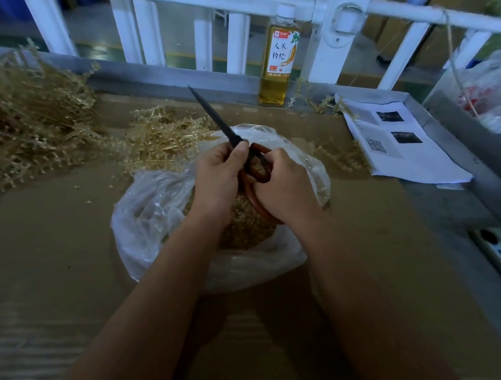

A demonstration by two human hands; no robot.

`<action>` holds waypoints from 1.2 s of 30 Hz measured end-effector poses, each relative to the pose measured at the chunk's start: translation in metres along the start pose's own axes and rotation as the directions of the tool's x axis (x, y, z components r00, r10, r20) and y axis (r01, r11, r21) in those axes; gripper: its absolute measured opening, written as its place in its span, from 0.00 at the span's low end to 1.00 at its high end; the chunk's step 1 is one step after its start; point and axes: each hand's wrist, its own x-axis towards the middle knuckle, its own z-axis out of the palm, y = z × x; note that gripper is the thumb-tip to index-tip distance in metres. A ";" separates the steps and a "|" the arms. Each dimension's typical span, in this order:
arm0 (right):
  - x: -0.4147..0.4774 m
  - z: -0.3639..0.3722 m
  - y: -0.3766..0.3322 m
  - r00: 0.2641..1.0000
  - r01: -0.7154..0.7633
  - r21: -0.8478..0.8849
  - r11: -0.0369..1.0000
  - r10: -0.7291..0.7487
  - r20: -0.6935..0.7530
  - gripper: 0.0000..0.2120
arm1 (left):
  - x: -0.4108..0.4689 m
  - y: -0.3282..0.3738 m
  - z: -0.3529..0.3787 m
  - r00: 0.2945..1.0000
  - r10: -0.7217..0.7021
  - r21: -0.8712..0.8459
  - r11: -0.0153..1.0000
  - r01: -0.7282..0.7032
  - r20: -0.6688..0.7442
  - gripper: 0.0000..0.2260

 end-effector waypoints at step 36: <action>0.008 0.008 0.020 0.975 -0.216 0.254 0.943 0.223 -0.001 0.14 | 0.060 0.011 -0.046 0.988 0.094 0.989 0.099 0.109 -0.119 0.22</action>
